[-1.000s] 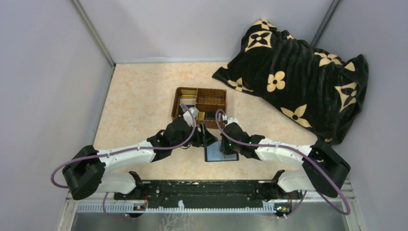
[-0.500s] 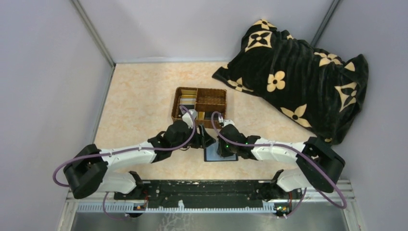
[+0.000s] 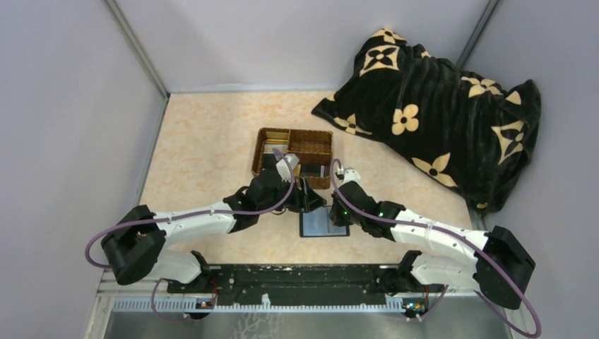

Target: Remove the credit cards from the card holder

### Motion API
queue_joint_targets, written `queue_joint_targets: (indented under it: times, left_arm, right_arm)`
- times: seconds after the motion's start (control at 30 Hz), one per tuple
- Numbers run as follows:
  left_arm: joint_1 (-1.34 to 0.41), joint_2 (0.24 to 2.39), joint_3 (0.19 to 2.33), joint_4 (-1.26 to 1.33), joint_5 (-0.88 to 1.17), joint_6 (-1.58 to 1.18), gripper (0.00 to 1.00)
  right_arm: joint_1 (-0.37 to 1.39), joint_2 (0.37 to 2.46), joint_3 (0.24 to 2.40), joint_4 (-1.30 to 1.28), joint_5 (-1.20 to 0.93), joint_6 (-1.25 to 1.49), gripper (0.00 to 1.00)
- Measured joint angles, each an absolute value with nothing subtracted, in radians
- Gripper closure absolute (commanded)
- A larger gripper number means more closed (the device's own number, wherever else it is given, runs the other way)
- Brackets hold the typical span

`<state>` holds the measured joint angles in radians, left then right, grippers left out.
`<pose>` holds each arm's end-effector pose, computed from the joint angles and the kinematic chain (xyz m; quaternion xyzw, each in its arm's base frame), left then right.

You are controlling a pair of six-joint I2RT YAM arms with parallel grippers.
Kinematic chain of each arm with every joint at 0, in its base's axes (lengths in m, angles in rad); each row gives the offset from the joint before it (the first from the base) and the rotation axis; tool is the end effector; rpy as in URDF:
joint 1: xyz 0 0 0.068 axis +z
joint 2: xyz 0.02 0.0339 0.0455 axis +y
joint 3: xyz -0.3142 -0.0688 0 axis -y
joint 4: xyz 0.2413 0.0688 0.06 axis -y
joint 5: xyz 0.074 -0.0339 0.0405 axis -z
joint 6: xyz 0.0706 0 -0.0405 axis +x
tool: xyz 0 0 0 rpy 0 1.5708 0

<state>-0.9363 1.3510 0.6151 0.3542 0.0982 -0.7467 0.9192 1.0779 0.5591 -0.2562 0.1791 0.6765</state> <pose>0.1749 -0.2493 0.2489 0.1057 0.8211 -0.4442 0.3425 0.1393 0.1618 0.2224 -0.0768 0.9156 0.2187 0.3285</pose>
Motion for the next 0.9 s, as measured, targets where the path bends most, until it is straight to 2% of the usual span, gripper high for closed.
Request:
queue_joint_targets:
  times: [0.27, 0.5, 0.67, 0.9]
  left_arm:
    - [-0.954, 1.471, 0.718, 0.426, 0.184, -0.738, 0.34]
    - [-0.958, 1.624, 0.654, 0.501, 0.282, -0.800, 0.34]
    - [-0.958, 1.620, 0.574, 0.479, 0.292, -0.825, 0.34]
    - [-0.951, 1.595, 0.571, 0.430, 0.275, -0.818, 0.34]
  right_arm:
    - [0.804, 0.967, 0.490, -0.352, 0.196, 0.693, 1.00]
    - [0.749, 0.913, 0.483, -0.392, 0.197, 0.682, 1.00]
    - [0.748, 0.937, 0.482, -0.387, 0.189, 0.680, 1.00]
    - [0.748, 1.004, 0.482, -0.353, 0.158, 0.672, 1.00]
